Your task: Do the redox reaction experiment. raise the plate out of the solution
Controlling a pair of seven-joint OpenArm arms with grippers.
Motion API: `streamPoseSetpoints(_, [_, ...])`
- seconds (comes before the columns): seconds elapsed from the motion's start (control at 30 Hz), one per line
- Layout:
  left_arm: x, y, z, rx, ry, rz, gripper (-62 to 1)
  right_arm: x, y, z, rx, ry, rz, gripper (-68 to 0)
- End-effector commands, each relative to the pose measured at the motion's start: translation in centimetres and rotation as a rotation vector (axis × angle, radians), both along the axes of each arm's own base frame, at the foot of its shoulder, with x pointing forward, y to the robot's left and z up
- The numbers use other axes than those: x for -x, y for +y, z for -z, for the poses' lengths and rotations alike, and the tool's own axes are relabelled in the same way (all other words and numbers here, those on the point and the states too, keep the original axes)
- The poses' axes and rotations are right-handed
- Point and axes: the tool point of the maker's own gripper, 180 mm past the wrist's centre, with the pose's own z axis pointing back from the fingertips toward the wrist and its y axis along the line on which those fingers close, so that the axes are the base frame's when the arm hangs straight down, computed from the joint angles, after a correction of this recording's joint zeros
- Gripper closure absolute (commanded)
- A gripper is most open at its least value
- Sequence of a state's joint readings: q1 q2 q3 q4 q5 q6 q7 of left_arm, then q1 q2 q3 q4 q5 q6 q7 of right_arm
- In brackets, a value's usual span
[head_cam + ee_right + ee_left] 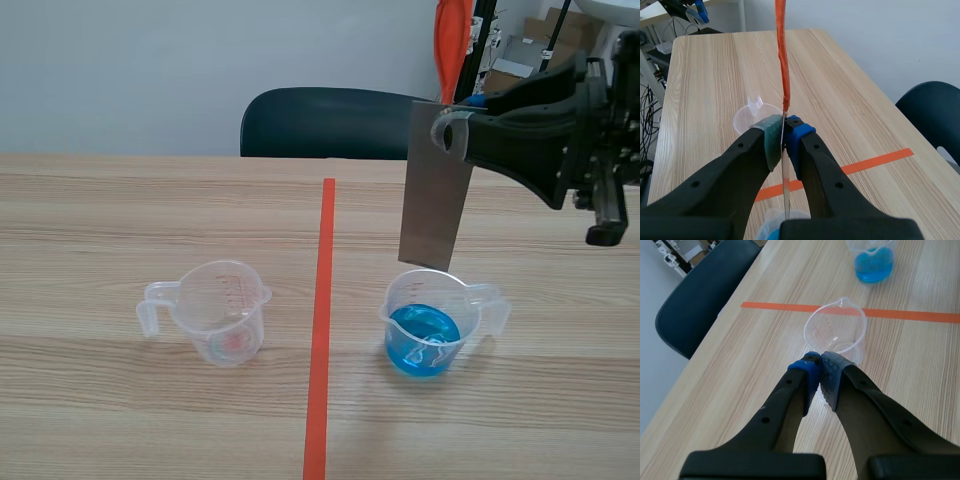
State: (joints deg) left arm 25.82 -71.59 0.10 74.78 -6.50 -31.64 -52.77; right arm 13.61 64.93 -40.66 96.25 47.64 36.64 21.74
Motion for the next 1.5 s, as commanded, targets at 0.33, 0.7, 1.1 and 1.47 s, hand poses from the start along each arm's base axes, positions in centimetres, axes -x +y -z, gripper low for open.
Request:
streamPoseSetpoints(0.33, [-3.2, -4.2, 1.7, -0.021, -0.029, 0.007, -2.6, 0.7, -0.3, -3.6, -0.038, -0.031, -0.020, -0.7])
streamPoseSetpoints(0.7, [-6.2, -9.9, 0.9, 0.009, -0.095, 0.080, -2.7, 0.2, -0.7, -4.8, -0.057, -0.055, -0.004, -0.7])
streamPoseSetpoints(1.1, [-8.0, -15.5, 0.9, 0.011, -0.093, 0.160, -2.7, 0.1, -0.7, -5.3, -0.079, -0.051, 0.003, -0.7])
streamPoseSetpoints(1.47, [-7.7, -19.7, -0.5, 0.108, -0.086, 0.242, -2.7, 0.1, -0.7, -5.3, -0.078, -0.051, 0.003, -0.6])
